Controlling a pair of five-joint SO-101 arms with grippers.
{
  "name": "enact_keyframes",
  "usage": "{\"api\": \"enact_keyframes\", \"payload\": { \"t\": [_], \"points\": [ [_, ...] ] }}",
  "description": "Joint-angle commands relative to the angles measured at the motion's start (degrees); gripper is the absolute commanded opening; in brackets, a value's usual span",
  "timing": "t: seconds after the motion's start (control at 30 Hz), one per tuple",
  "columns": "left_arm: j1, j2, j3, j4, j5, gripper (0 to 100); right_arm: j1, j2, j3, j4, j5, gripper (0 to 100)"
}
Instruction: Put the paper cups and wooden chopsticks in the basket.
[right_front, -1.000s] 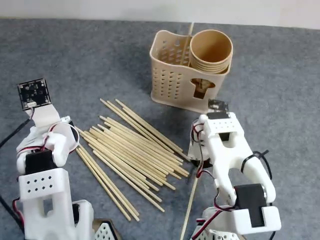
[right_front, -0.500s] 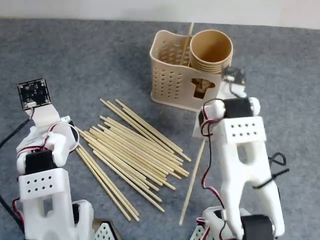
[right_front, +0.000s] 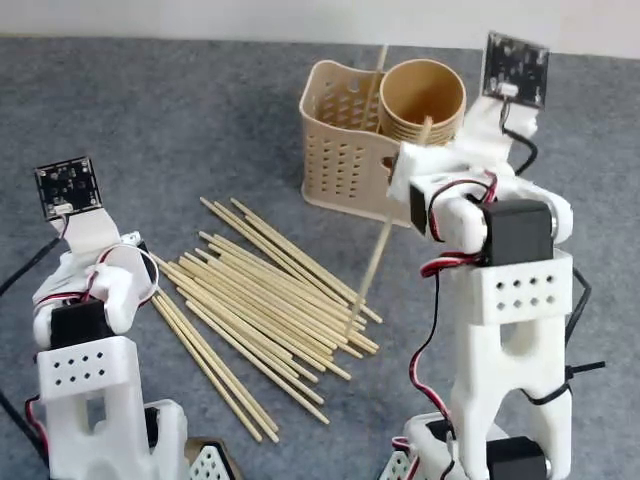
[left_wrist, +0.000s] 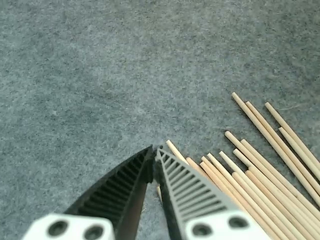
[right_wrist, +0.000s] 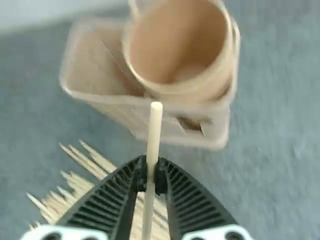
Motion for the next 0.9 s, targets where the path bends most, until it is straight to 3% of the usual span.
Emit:
{"api": "enact_keyframes", "payload": {
  "t": [0.0,0.6,0.87],
  "points": [
    [-0.4,-1.2,-0.3,-1.1,0.3,3,-2.1,-2.7,-3.5,-6.4,-0.5,0.5],
    [-0.4,-1.2,-0.3,-1.0,0.3,3,-2.6,-2.4,-2.9,-43.2,0.0,0.5],
    [-0.4,-1.2,-0.3,-0.9,0.3,3,-2.4,-1.5,-1.6,-53.8,0.1,0.5]
  ]
}}
